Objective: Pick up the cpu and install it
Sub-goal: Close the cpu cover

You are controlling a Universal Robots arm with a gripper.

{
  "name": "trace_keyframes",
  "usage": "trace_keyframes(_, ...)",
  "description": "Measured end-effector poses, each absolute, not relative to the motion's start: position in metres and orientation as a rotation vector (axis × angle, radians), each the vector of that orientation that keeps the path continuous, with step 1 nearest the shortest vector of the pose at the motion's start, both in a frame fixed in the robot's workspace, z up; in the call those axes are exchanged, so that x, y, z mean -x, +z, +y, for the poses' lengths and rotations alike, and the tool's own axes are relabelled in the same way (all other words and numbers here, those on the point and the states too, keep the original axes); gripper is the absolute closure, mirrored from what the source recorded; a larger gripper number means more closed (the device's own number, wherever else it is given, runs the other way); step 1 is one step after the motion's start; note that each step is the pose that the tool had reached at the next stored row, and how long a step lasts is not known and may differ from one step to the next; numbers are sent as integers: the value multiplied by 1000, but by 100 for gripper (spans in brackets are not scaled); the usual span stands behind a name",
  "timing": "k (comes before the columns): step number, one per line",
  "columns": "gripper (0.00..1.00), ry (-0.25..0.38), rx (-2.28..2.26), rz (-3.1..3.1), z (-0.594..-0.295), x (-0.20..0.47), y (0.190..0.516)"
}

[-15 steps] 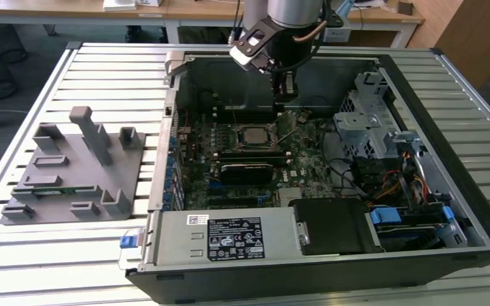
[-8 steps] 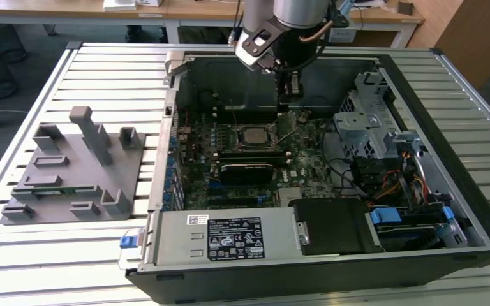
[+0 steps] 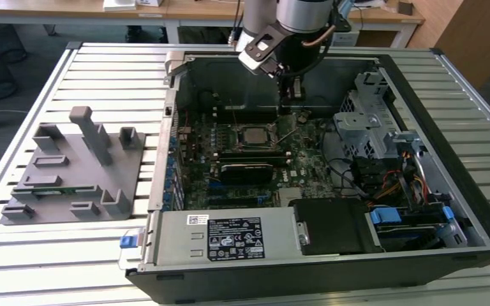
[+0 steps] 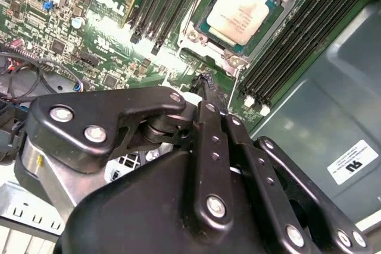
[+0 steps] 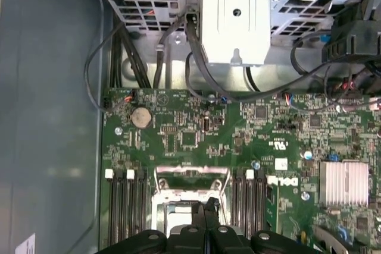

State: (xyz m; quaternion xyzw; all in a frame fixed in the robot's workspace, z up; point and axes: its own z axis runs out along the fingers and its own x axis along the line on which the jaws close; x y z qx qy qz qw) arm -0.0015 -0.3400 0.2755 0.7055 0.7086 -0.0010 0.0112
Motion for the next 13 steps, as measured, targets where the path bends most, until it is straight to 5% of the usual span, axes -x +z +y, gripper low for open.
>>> trace_keyframes(13, 89, -1, -2202, 2212, -340, -9, 272)
